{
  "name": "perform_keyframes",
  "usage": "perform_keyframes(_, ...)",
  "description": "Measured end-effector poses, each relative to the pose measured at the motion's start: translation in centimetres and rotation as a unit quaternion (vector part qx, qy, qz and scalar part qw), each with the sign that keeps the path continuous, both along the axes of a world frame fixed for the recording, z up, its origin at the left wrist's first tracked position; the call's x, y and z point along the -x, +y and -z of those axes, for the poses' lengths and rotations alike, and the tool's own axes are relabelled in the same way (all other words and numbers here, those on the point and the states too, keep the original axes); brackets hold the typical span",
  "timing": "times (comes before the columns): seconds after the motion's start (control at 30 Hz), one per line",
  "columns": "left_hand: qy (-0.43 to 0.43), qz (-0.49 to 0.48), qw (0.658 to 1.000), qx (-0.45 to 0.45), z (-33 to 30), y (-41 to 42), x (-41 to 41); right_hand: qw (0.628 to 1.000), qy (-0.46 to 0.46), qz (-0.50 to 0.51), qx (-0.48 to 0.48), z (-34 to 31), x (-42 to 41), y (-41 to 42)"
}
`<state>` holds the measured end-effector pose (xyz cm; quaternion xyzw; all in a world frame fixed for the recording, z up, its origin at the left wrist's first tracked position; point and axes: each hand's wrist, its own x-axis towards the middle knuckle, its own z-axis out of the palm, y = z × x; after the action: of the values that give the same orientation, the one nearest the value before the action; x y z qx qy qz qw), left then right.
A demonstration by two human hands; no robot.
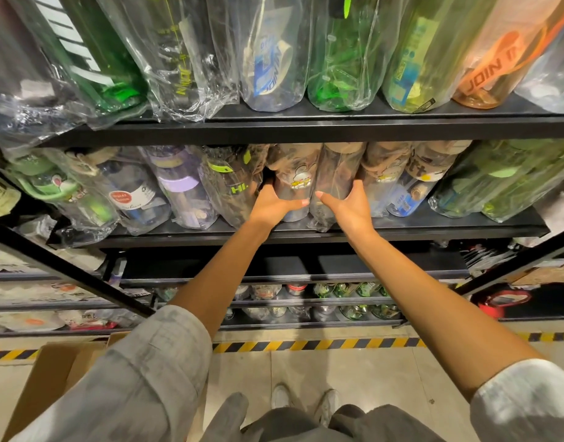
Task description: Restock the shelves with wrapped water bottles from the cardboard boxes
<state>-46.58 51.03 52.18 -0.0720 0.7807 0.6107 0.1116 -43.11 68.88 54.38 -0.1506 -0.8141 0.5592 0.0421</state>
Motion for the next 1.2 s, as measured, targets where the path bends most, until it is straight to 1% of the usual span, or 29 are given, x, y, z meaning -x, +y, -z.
perform_keyframes(0.1,0.015,-0.028,0.999,0.032,0.1,0.3,-1.0,1.0,0.004,0.004,-0.028,0.3,-0.8,-0.3)
perform_keyframes(0.2,0.032,-0.032,0.998,0.051,0.0,0.6,-2.8,0.999,0.006,0.026,-0.047,0.1,-2.2,-0.5)
perform_keyframes(0.3,0.039,-0.027,0.998,0.052,-0.8,0.5,-5.2,0.995,0.059,0.062,-0.042,0.2,-4.3,-0.6)
perform_keyframes(0.37,0.05,-0.044,0.996,0.063,-1.1,0.1,-6.9,0.992,0.105,0.058,-0.039,0.5,-6.0,-1.2)
perform_keyframes(0.43,0.065,-0.075,0.992,0.072,-1.4,-0.7,-9.2,0.991,0.128,0.02,-0.025,0.6,-7.5,-2.3)
perform_keyframes(0.5,0.074,-0.11,0.988,0.077,-1.4,-1.7,-11.3,0.991,0.13,-0.03,0.001,0.3,-8.4,-3.6)
perform_keyframes(0.57,0.069,-0.148,0.983,0.082,-1.3,-3.1,-13.2,0.99,0.115,-0.083,0.014,-0.3,-8.8,-5.2)
perform_keyframes(0.73,0.043,-0.206,0.975,0.075,-1.9,-7.4,-16.0,0.981,0.065,-0.181,0.012,-0.9,-8.6,-9.5)
perform_keyframes(0.83,0.045,-0.235,0.967,0.084,-2.0,-10.4,-15.5,0.981,0.047,-0.19,0.017,-1.1,-7.8,-12.0)
perform_keyframes(0.97,0.06,-0.239,0.964,0.102,-2.3,-13.8,-12.2,0.984,0.051,-0.171,0.026,-1.2,-5.6,-14.5)
perform_keyframes(1.07,0.057,-0.227,0.967,0.097,-2.1,-15.7,-9.3,0.988,0.048,-0.147,0.0,-1.4,-4.1,-16.2)
perform_keyframes(1.2,0.052,-0.189,0.974,0.11,-1.9,-17.3,-6.5,0.995,0.045,-0.091,-0.008,-0.8,-3.0,-17.9)
